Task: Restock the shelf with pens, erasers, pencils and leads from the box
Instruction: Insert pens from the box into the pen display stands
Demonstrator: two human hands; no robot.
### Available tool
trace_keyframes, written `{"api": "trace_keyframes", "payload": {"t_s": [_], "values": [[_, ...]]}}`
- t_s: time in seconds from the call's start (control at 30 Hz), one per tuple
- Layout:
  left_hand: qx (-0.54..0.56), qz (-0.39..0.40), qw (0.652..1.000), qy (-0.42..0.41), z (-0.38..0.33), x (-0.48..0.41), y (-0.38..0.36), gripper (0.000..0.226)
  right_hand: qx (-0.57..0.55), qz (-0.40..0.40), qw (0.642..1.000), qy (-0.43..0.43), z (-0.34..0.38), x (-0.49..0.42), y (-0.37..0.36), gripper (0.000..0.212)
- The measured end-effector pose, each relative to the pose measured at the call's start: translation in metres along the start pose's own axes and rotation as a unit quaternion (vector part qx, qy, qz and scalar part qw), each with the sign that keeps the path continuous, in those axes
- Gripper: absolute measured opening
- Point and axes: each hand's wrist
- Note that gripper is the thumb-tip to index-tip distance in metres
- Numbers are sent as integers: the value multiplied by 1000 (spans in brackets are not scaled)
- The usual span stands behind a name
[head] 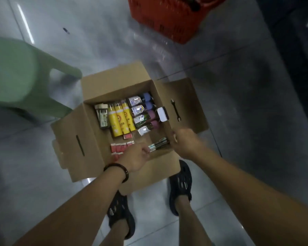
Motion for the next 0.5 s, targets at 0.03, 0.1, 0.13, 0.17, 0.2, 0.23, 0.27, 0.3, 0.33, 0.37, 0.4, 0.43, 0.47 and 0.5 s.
{"api": "trace_keyframes", "payload": {"t_s": [0.03,0.1,0.13,0.17,0.2,0.23,0.27,0.3,0.33,0.37,0.4,0.43,0.47,0.5], "values": [[5,-5,1000,8,8,-30,-13,23,-3,-5,1000,8,-7,-28,-7,20],[5,-12,999,31,22,-89,-35,15,-6,-28,999,26,-22,-78,-16,17],[0,-21,999,33,30,-115,-48,15,-14,-27,999,37,-29,-97,-21,17],[-15,-29,999,30,33,-137,-58,14,-17,-20,998,51,-36,-113,-26,19],[-35,-29,999,28,38,-157,-70,12,-18,-12,997,68,-43,-126,-31,23],[-63,-22,997,33,41,-173,-79,13,-15,-8,996,85,-49,-137,-35,25],[-84,-13,995,44,42,-184,-87,16,-18,-14,994,103,-52,-145,-39,24],[-98,-4,994,57,44,-191,-93,20,-26,-26,993,115,-54,-152,-42,20],[-105,-2,992,62,47,-198,-99,23,-38,-37,991,125,-56,-158,-45,17],[-107,3,992,67,48,-202,-105,28,-47,-44,990,126,-59,-163,-47,17],[-110,11,992,69,50,-204,-111,33,-57,-48,989,126,-61,-165,-49,19],[-110,21,991,75,52,-206,-115,38,-64,-50,988,128,-63,-167,-52,21],[-115,34,990,80,55,-208,-119,42,-71,-57,987,133,-65,-168,-54,22],[-123,48,988,81,58,-211,-121,45,-77,-64,985,140,-66,-169,-56,24]]}}
Point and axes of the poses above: each hand's wrist, its own x-axis away from the middle knuckle, its own y-axis out of the back of the hand, z = x × y, and after that the axes turned 1 degree about z, right-handed
